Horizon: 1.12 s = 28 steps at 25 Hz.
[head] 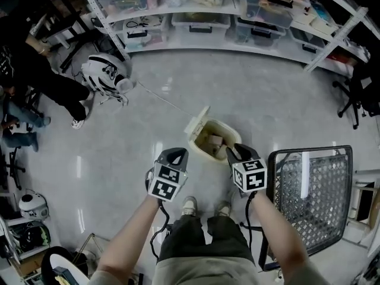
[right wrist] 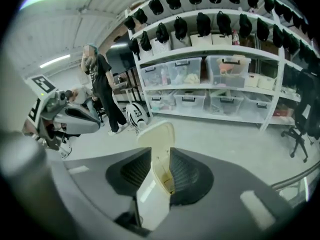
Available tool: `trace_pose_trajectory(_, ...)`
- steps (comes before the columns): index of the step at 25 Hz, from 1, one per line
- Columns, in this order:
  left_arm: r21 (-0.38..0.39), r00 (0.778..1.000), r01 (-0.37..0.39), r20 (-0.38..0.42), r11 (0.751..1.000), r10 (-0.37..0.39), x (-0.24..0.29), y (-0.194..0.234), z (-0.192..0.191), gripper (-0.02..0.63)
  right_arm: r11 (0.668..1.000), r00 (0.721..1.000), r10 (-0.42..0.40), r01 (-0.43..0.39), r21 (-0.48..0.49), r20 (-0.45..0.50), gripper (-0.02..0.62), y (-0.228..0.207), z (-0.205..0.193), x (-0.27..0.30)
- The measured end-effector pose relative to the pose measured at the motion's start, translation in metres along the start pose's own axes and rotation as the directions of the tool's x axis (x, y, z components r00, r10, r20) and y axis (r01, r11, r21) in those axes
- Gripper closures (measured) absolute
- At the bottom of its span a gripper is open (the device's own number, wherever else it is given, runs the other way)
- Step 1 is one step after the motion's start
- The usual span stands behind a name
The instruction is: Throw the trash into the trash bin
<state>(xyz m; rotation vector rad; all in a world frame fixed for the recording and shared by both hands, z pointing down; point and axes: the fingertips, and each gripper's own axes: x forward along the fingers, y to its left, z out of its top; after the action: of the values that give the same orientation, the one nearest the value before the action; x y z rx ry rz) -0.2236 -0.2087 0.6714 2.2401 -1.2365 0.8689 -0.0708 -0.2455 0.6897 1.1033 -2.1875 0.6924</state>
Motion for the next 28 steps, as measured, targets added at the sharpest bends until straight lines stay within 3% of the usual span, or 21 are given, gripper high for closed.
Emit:
trace_pose_trajectory(7, 0.045, 0.994, -0.026, 0.104, 0.999, 0.021, -0.077, -0.019, 0.072, 0.603, 1.0, 0.986, 0.019, -0.018, -0.011, 0.166, 0.532, 0.027, 0.076, -0.112)
trace_pose_trajectory(14, 0.057, 0.98, -0.039, 0.199, 0.998, 0.027, -0.153, -0.047, 0.132, 0.603, 0.997, 0.946, 0.051, -0.066, 0.035, 0.32, 0.557, 0.057, 0.136, -0.222)
trace_pose_trajectory(23, 0.104, 0.912, -0.099, 0.406, 0.99, 0.049, -0.257, -0.082, 0.21, 0.603, 0.996, 0.876, 0.064, -0.023, -0.09, 0.479, 0.591, 0.1, 0.199, -0.353)
trace_pose_trajectory(28, 0.188, 0.867, -0.146, 0.497, 0.971, 0.034, -0.312, -0.103, 0.248, 0.603, 0.992, 0.809, 0.098, -0.033, -0.122, 0.58, 0.591, 0.125, 0.23, -0.419)
